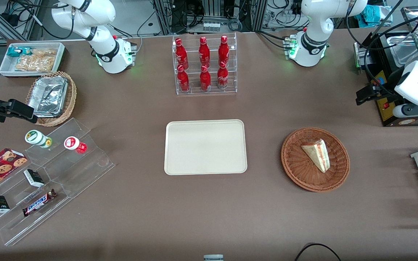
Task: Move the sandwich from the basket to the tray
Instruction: 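Lower the open left gripper over the wrapped sandwich in the basket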
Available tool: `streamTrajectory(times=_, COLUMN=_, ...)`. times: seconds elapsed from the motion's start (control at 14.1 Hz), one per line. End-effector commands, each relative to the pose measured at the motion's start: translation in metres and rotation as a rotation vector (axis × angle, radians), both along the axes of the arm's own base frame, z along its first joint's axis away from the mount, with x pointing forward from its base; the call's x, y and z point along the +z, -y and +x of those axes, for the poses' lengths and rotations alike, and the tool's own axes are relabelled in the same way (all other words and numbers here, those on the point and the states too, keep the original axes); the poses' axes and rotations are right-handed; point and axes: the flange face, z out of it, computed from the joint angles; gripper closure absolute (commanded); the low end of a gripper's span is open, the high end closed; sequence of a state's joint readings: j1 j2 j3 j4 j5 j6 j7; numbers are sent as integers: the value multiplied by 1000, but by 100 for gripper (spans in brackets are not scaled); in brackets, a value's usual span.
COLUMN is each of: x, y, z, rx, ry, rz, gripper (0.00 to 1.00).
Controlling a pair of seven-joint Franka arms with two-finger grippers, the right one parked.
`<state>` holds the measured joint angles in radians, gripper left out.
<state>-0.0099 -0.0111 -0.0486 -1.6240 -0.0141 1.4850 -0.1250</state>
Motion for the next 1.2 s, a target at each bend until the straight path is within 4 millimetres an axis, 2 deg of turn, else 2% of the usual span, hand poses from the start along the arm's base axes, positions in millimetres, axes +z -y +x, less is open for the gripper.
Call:
streamTrajectory(times=0.0, x=0, y=-1, z=4, rx=-8, ry=-8, rz=-17, gripper=0)
streamTrajectory(times=0.07, x=-5, y=-1, z=4, rx=-5, ry=-15, rz=-16, gripper=0)
streamTrajectory(times=0.28, x=-54, y=-1, z=20, rx=-5, ry=-73, rz=-8, gripper=0)
streamTrajectory(times=0.64, x=-151, y=0, z=26, rx=7, ry=15, rz=-5, gripper=0)
streamTrajectory(times=0.85, x=-205, y=-1, z=22, rx=132, ry=107, rz=0, gripper=0)
streamTrajectory(times=1.13, x=-247, y=11, z=19, rx=443, ry=107, rz=22, gripper=0)
